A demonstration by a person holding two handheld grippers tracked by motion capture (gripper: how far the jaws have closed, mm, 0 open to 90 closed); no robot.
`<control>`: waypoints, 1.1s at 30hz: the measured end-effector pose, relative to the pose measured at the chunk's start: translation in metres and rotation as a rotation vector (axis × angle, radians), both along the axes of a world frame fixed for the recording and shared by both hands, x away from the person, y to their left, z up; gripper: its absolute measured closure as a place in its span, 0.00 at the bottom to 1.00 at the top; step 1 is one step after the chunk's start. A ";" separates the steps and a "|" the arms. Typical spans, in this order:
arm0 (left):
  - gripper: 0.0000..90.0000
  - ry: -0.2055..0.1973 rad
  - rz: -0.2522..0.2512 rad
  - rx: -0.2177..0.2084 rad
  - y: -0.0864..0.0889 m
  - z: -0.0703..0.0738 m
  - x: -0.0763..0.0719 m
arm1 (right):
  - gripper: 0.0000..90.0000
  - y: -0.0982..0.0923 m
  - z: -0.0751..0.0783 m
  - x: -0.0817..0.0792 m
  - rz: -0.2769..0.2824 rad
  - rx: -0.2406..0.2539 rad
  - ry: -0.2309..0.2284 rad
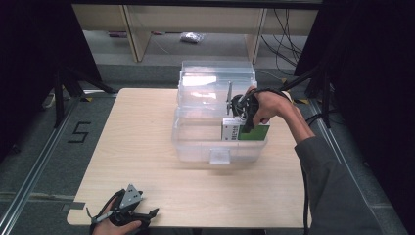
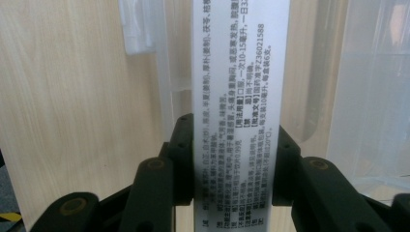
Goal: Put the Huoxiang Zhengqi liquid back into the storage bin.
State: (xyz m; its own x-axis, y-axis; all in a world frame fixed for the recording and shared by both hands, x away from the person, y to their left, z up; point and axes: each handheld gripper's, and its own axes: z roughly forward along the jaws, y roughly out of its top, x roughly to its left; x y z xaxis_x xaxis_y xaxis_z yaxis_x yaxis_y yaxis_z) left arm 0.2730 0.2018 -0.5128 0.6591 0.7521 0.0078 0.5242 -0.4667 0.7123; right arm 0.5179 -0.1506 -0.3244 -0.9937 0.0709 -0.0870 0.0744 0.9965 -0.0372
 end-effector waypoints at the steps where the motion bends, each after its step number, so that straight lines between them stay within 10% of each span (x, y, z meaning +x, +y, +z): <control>1: 0.20 0.002 -0.004 -0.002 0.000 0.000 0.000 | 0.71 0.000 -0.001 0.000 -0.001 0.005 0.004; 33: 0.20 0.002 -0.002 -0.006 -0.002 -0.001 0.000 | 0.71 -0.005 -0.037 0.006 0.010 -0.006 0.031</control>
State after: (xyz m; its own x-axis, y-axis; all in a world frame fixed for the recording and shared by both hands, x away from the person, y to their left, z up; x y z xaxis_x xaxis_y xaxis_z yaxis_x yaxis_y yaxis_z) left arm 0.2729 0.2001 -0.5142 0.6608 0.7506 0.0024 0.5242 -0.4638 0.7142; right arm 0.5241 -0.1555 -0.3610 -0.9966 0.0610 -0.0561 0.0636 0.9969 -0.0455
